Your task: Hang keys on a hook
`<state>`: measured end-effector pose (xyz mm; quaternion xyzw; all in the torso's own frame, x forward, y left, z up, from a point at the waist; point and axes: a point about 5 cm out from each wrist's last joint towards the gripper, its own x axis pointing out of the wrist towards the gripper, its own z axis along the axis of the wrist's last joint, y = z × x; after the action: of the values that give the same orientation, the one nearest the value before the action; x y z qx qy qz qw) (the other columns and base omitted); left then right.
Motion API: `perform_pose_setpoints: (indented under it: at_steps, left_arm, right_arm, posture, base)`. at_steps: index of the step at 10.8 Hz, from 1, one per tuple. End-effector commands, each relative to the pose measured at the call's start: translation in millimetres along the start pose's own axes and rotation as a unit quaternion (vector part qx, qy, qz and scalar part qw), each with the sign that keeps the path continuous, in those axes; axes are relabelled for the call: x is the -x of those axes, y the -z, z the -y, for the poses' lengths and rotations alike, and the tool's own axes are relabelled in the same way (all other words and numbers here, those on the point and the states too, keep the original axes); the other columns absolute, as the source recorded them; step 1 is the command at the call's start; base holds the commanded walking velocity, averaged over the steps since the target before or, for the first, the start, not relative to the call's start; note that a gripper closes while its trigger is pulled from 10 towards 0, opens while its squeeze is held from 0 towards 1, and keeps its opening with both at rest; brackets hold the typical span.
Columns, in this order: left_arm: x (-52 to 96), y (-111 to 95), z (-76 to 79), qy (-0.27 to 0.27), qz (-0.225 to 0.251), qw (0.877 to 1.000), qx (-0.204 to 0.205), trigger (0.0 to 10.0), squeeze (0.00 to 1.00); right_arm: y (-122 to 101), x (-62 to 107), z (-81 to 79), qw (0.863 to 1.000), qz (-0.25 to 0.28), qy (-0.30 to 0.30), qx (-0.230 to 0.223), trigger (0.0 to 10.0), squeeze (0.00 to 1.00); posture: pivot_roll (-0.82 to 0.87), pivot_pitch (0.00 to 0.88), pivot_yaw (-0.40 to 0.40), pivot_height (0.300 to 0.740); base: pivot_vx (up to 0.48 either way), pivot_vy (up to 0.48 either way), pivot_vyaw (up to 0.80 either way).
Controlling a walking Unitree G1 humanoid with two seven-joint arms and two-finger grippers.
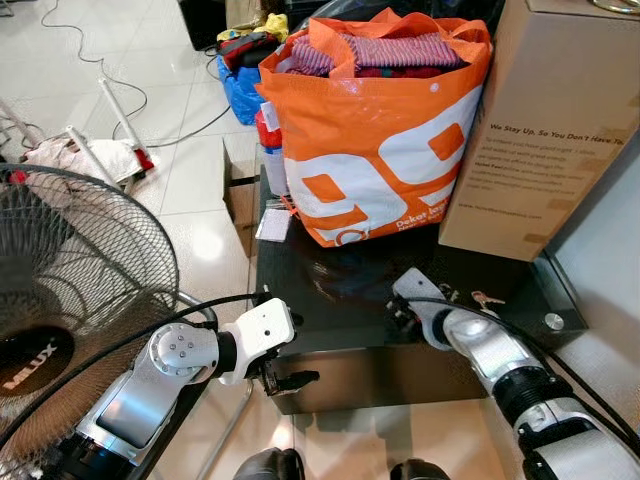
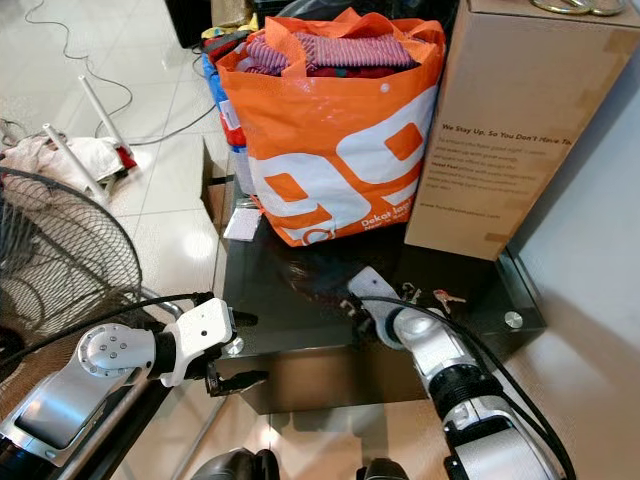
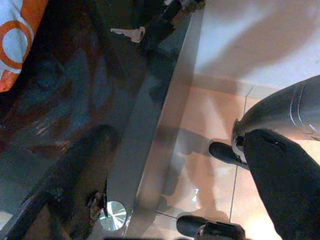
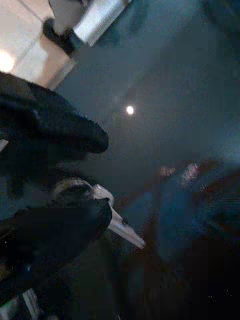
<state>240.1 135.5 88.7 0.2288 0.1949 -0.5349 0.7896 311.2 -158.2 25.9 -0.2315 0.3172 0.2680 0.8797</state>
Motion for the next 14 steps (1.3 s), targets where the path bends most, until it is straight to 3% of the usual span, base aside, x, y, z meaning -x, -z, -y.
perform_pose_setpoints:
  at_steps: [1,2,3,6,8,9,10,11,12,14]
  left_arm:
    - [1.6,0,-1.5,0.003,-0.010,1.000,-0.011,10.0,1.00]
    - [1.6,0,-1.7,0.003,-0.010,1.000,-0.012,10.0,1.00]
    - [1.6,0,-1.6,0.003,-0.011,1.000,-0.012,10.0,1.00]
    - [1.0,0,-1.2,0.005,-0.011,1.000,-0.013,10.0,1.00]
    - [0.5,0,-0.7,0.005,-0.011,1.000,-0.014,10.0,1.00]
    - [0.3,0,-0.5,0.006,-0.011,1.000,-0.014,10.0,1.00]
    - [0.2,0,-0.5,0.006,-0.011,1.000,-0.015,10.0,1.00]
    - [0.3,0,-0.6,0.006,-0.012,1.000,-0.015,10.0,1.00]
    - [0.2,0,-0.7,0.007,-0.012,1.000,-0.016,10.0,1.00]
    - [-0.1,0,-0.7,0.007,-0.012,1.000,-0.017,10.0,1.00]
  right_arm:
    - [3,-1.1,-1.2,1.000,-0.006,0.017,0.007,10.0,1.00]
    - [4,-1.3,-0.1,1.000,-0.010,0.024,0.009,10.0,0.80]
    - [7,-1.0,-0.1,0.999,-0.021,0.024,0.022,10.0,0.00]
    - [14,0.2,-2.7,0.999,-0.039,0.001,0.035,10.0,0.00]
    - [16,0.5,-1.0,0.999,-0.042,0.015,0.027,10.0,0.00]
    - [17,-0.5,-1.1,0.998,-0.049,0.027,0.021,7.2,0.00]
    - [20,-1.0,-0.5,0.997,-0.059,0.038,0.016,3.1,0.00]
    - [22,-0.9,0.0,0.997,-0.066,0.043,0.016,2.2,0.00]
    - [23,-0.3,1.4,0.996,-0.072,0.046,0.017,0.0,0.00]
    - [25,0.1,2.8,0.996,-0.074,0.051,0.012,0.0,0.00]
  posture:
    - [-0.11,0.110,0.109,0.740]
    - [-0.11,0.110,0.109,0.740]
    - [-0.11,0.111,0.110,0.740]
    - [-0.11,0.109,0.110,0.740]
    - [-0.11,0.110,0.111,0.740]
    - [-0.11,0.110,0.111,0.740]
    - [-0.11,0.109,0.111,0.740]
    - [-0.11,0.106,0.112,0.740]
    - [-0.11,0.104,0.112,0.740]
    - [-0.11,0.101,0.112,0.740]
  base:
    - [0.000,0.000,0.00]
    - [0.000,0.000,0.00]
    - [0.000,0.000,0.00]
    - [0.000,0.000,0.00]
    - [0.000,0.000,0.00]
    - [0.000,0.000,0.00]
    - [0.000,0.000,0.00]
    - [0.000,0.000,0.00]
    - [0.000,0.000,0.00]
    - [0.000,0.000,0.00]
